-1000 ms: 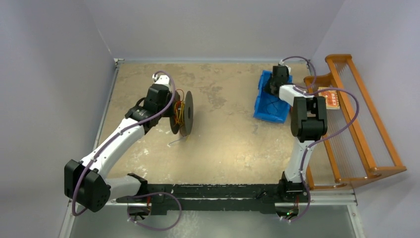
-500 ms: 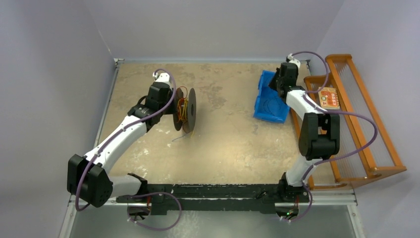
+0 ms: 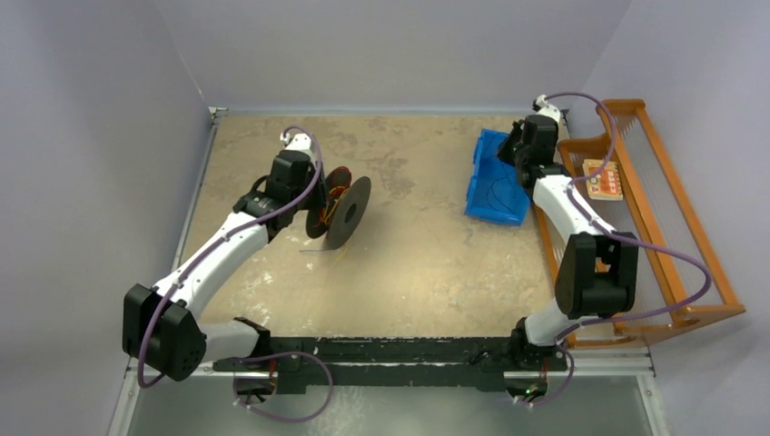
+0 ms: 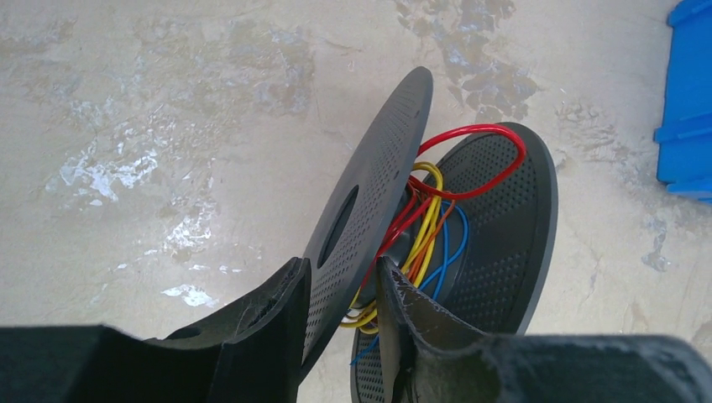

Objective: Wrap the cables

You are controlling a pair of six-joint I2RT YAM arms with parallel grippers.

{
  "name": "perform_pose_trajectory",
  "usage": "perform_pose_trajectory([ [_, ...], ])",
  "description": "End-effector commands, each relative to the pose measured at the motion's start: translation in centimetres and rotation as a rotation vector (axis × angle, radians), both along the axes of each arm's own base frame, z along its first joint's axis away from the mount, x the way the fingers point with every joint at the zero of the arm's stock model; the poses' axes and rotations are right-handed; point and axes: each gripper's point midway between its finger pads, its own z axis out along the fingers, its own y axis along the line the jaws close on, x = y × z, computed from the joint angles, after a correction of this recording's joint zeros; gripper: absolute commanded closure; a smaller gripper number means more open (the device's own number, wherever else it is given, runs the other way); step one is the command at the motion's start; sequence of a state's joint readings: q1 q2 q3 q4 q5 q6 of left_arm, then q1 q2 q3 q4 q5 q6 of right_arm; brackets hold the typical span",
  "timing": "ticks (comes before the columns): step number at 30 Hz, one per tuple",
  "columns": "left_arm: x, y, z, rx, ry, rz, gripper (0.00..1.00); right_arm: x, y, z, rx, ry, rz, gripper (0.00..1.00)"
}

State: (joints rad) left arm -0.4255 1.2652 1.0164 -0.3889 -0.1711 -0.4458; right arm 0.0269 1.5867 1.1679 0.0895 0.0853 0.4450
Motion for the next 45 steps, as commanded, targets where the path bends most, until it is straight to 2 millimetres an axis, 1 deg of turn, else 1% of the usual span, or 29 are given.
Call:
perform_pose_trajectory([
  [1, 0.2, -0.4, 2.0, -0.051, -0.063, -0.012, 0.66, -0.9, 1.3, 2.4, 0.014, -0.065, 0.05, 1.0],
  [5, -0.1, -0.5, 1.6, -0.053, -0.047, -0.021, 0.67, -2.1, 2.4, 4.0, 0.023, -0.098, 0.082, 1.0],
  [9, -0.5, -0.4, 1.6, -0.05, -0.047, -0.018, 0.67, -3.4, 4.3, 5.4, 0.028, -0.124, 0.126, 1.0],
  [14, -0.8, -0.4, 2.3, -0.047, -0.068, -0.013, 0.66, -5.0, 7.0, 7.1, 0.012, -0.147, 0.167, 1.0],
  [17, -1.0, -0.3, 2.6, -0.044, -0.082, -0.011, 0.65, -6.0, 8.2, 8.1, 0.018, -0.168, 0.196, 1.0],
  [24, -1.2, -0.4, 3.3, -0.047, -0.103, -0.019, 0.6, -8.1, 10.3, 10.6, 0.039, -0.222, 0.267, 1.0],
  [29, -1.3, -0.2, 3.7, -0.046, -0.115, -0.017, 0.55, -9.6, 11.5, 12.7, 0.039, -0.269, 0.321, 1.0],
  [32, -1.3, -0.1, 3.9, -0.044, -0.122, -0.014, 0.52, -10.6, 12.6, 14.1, 0.048, -0.305, 0.388, 1.0],
  [38, -1.4, 0.2, 4.4, -0.038, -0.141, -0.01, 0.47, -11.9, 14.1, 15.5, 0.049, -0.331, 0.483, 1.0],
  [41, -1.5, 0.5, 4.8, -0.025, -0.153, -0.003, 0.46, -12.9, 15.4, 16.0, 0.055, -0.355, 0.569, 1.0],
  [45, -1.6, 1.1, 5.7, -0.007, -0.181, 0.003, 0.44, -14.0, 16.7, 16.4, 0.063, -0.371, 0.66, 1.0],
])
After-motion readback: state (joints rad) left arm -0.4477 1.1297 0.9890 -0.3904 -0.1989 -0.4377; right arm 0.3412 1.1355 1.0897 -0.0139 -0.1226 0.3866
